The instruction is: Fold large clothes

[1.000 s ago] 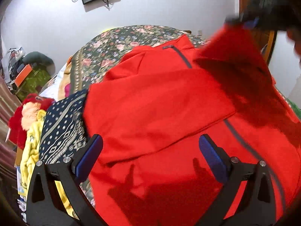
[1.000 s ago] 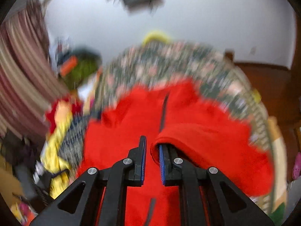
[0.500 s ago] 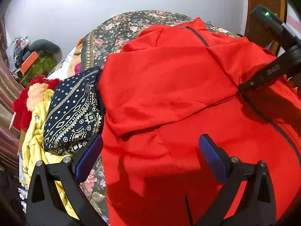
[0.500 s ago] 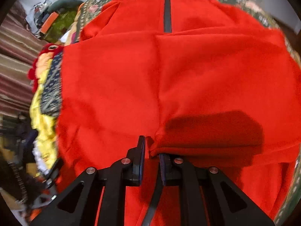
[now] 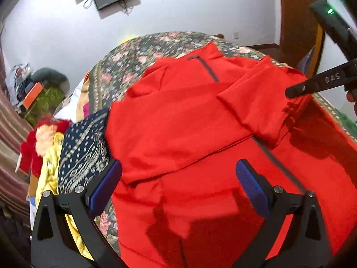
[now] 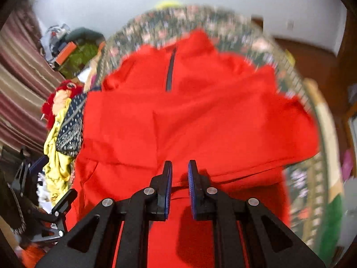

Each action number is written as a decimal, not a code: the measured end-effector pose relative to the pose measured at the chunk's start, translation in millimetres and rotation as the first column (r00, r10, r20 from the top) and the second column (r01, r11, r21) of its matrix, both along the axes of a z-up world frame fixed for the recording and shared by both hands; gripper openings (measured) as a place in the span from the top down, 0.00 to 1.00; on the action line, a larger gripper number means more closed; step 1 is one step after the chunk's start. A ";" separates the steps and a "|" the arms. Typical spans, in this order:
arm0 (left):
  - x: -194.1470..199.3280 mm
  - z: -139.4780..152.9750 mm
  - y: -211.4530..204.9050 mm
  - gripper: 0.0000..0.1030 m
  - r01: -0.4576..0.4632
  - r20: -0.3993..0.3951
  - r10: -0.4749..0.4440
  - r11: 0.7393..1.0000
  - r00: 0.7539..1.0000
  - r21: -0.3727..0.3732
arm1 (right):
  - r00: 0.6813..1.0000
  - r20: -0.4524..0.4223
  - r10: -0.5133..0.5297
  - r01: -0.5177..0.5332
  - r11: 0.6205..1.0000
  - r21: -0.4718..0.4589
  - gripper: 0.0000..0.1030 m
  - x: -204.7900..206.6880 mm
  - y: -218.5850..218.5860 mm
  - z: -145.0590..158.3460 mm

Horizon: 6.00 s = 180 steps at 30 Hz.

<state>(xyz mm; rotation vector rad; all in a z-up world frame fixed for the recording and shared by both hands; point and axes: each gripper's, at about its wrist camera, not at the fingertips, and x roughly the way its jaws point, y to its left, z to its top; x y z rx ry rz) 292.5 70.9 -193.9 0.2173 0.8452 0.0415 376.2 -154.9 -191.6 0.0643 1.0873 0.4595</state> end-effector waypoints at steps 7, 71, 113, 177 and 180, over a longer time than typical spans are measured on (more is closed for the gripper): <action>34.1 26.4 -70.3 0.00 0.127 0.032 -0.129 0.990 0.991 0.054 | 0.974 0.186 -0.130 0.124 0.991 0.047 0.90 -22.2 -95.6 53.5; 24.3 -71.9 129.7 0.90 -0.264 -0.159 0.223 0.911 0.962 -0.317 | 0.991 0.126 0.047 0.019 0.881 -0.472 0.83 41.4 -41.7 -73.4; 202.7 6.7 121.4 0.19 -0.132 -0.103 0.114 0.973 0.988 -0.190 | 0.975 0.204 0.088 -0.064 0.991 -0.118 0.00 151.3 -4.5 13.8; -18.9 -66.1 53.3 0.71 -0.034 -0.200 -0.015 0.970 0.980 -0.241 | 0.980 0.128 0.155 -0.137 0.981 -0.137 0.89 -82.7 -51.9 -22.7; -19.6 -44.5 64.8 0.53 -0.067 -0.134 0.036 0.970 0.990 -0.234 | 0.980 0.148 0.131 -0.110 0.984 -0.141 0.89 -68.7 -49.6 -11.8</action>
